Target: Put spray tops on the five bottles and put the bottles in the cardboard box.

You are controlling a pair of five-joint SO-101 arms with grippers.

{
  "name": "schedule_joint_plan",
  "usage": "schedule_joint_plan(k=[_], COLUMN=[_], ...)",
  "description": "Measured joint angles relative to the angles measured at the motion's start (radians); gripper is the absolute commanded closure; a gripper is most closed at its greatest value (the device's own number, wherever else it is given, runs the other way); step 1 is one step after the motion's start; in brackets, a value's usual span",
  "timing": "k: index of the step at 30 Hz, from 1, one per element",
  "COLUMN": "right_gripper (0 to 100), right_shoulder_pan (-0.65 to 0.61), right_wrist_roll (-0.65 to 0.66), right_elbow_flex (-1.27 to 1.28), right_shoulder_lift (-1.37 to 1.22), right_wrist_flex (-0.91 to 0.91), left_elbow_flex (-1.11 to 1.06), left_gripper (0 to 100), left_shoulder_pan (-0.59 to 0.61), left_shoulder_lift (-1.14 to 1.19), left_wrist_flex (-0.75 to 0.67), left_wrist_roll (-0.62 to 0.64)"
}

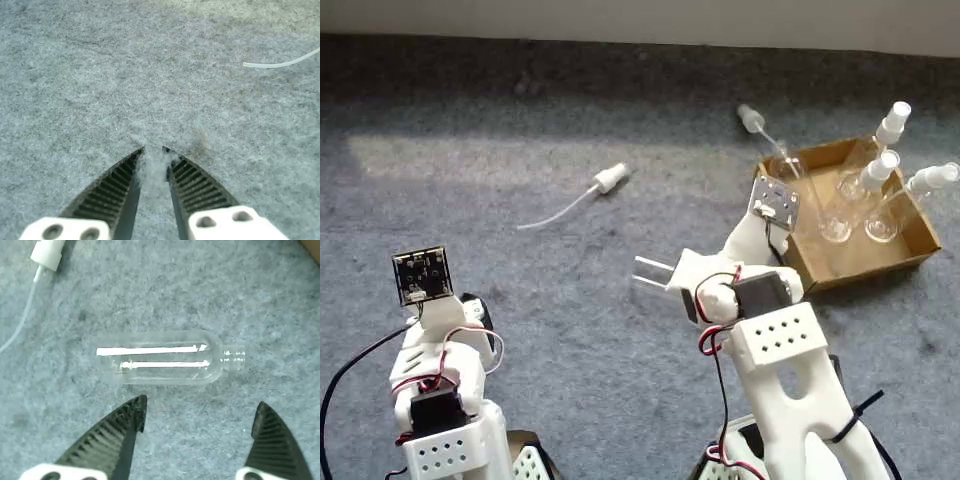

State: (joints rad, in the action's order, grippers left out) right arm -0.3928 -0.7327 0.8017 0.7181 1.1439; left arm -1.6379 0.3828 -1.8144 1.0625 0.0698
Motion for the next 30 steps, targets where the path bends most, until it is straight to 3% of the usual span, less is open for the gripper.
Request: schedule_joint_plan(k=[7, 14, 30], right_gripper=[68.8, 54.3, 54.2], right_shoulder_pan=[0.0, 0.0, 0.005], right_wrist_roll=[-0.069, -0.166, -0.321], right_elbow_flex=[-0.029, -0.138, -0.445], right_shoulder_lift=[-0.218, -0.39, -0.801], right_wrist_flex=[-0.069, -0.078, -0.095], left_elbow_flex=[0.0, 0.0, 0.0], left_gripper=[99, 99, 99], left_shoulder_pan=[0.0, 0.0, 0.0], left_shoulder_lift=[0.0, 0.0, 0.0], left_wrist_flex=[0.0, 0.0, 0.0], left_wrist_roll=[0.0, 0.0, 0.0])
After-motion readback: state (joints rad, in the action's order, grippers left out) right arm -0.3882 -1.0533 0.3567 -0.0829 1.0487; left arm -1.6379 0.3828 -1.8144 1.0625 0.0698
